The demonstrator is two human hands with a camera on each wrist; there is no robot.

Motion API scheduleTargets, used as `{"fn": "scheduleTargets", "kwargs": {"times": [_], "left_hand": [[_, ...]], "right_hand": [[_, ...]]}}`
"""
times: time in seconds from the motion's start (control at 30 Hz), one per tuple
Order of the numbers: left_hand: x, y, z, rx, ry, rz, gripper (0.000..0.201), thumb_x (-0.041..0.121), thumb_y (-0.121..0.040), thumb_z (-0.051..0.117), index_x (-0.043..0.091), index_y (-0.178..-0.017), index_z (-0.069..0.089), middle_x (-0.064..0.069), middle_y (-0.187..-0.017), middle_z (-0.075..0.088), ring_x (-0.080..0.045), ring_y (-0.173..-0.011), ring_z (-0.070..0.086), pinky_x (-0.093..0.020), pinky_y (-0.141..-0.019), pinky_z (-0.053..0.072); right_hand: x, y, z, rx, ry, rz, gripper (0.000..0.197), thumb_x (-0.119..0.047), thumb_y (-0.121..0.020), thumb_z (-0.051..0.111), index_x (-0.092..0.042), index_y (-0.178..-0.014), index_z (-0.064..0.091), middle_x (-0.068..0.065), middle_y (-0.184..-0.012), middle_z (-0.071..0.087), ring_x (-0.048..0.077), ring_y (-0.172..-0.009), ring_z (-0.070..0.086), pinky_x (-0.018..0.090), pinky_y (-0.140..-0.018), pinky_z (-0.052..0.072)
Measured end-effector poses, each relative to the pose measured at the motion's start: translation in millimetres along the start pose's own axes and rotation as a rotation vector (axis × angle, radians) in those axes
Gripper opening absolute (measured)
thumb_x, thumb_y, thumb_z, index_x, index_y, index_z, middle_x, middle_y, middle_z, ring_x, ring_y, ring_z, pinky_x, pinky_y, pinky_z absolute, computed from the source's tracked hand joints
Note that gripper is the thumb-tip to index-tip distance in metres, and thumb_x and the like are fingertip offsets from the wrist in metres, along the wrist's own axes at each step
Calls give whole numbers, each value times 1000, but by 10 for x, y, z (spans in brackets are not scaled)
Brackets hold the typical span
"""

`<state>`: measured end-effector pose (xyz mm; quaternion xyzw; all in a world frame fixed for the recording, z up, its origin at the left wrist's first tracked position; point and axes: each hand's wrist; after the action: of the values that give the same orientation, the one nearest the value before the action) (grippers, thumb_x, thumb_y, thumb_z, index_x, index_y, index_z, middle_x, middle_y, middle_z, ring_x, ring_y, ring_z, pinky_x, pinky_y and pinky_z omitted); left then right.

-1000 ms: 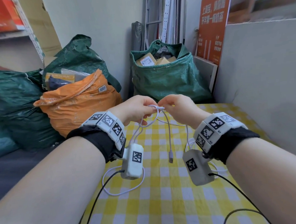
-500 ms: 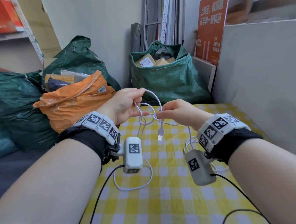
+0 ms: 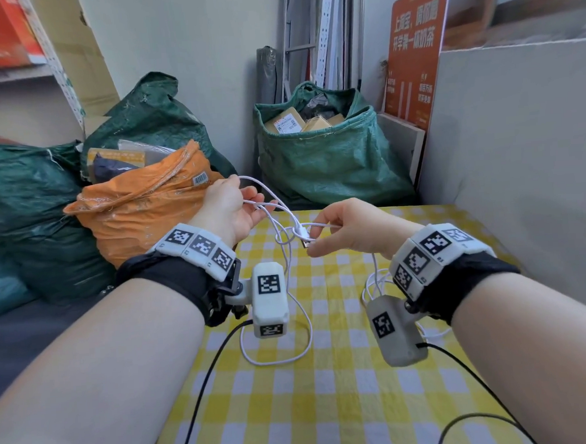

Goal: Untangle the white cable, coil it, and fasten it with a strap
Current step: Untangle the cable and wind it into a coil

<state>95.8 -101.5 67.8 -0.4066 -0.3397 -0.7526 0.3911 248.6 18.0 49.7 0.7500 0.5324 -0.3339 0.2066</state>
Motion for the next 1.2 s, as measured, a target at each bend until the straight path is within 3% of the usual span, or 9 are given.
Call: {"fn": "scheduleTargets", "kwargs": {"times": [0.2, 0.27, 0.37, 0.5, 0.63, 0.77, 0.97, 1.1, 1.2], "left_hand": [[46, 98, 5, -80, -381, -16, 11, 16, -100, 43, 13, -110, 46, -9, -78, 51, -22, -70, 53, -42, -54, 55], [50, 116, -20, -139, -591, -59, 12, 22, -97, 48, 12, -104, 51, -8, -85, 55, -21, -69, 55, -41, -64, 54], [35, 126, -31, -132, -874, -44, 35, 30, -95, 51, 9, -123, 50, -9, -102, 59, -21, -80, 58, -40, -78, 47], [17, 116, -16, -191, -1152, 310, 64, 11, -85, 61, 22, -143, 37, -9, -140, 43, -20, -118, 47, -28, -84, 38], [-4, 218, 25, -605, -1276, 303, 31, 9, -89, 58, 19, -118, 65, 5, -128, 56, -10, -120, 50, -25, -97, 37], [-25, 197, -19, -661, -1354, 201, 17, 23, -91, 60, 16, -102, 71, -1, -121, 63, -16, -117, 53, -37, -105, 36], [-39, 219, -24, -530, -1646, 26, 51, 54, -98, 24, 28, -103, 68, -2, -83, 53, -20, -85, 51, -30, -74, 46], [-69, 157, -141, -347, -1568, -92, 58, 53, -98, 27, 18, -144, 30, -10, -75, 57, -19, -56, 39, -28, -54, 42], [-66, 78, -231, -141, -1471, -54, 51, 37, -99, 33, -8, -121, 40, -22, -85, 69, -20, -45, 33, -21, -46, 30]], "right_hand": [[27, -14, 16, 35, -15, -21, 19, -29, -80, 75, -19, -73, 60, -6, -53, 35, 6, -41, 30, 16, -40, 25], [32, -20, 22, 34, -12, -19, 25, -32, -83, 71, -19, -68, 55, -6, -54, 36, 7, -43, 31, 16, -42, 26], [31, -18, 24, 20, 4, -14, 30, -37, -86, 66, -15, -71, 53, -6, -57, 35, 9, -47, 31, 18, -44, 25], [5, -10, 34, -10, 41, -4, 35, -44, -88, 60, -11, -78, 54, -4, -58, 34, 13, -51, 30, 21, -46, 25], [7, -5, 41, -34, 26, -18, 39, -46, -90, 56, -14, -70, 53, -1, -58, 31, 15, -51, 27, 25, -47, 23], [5, 18, 55, -46, -7, -6, 34, -48, -90, 56, -20, -73, 64, -4, -55, 32, 12, -46, 26, 19, -40, 22], [-22, 44, 36, -37, -52, 27, 33, -47, -93, 51, -23, -79, 69, -17, -31, 35, 11, -41, 26, 21, -41, 25], [-37, 67, 13, -38, -59, 36, 34, -48, -92, 52, -22, -85, 72, -15, -35, 37, 8, -38, 28, 21, -42, 26], [-44, 88, -12, -28, -82, 40, 36, -48, -92, 52, -18, -88, 73, -8, -53, 36, 2, -31, 34, 22, -44, 27]]}}
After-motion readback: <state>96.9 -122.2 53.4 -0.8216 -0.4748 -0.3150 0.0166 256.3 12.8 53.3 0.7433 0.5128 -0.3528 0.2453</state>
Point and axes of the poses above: each hand's wrist, its own y-axis away from the middle knuckle, its own z-axis out of the palm, x = y × z
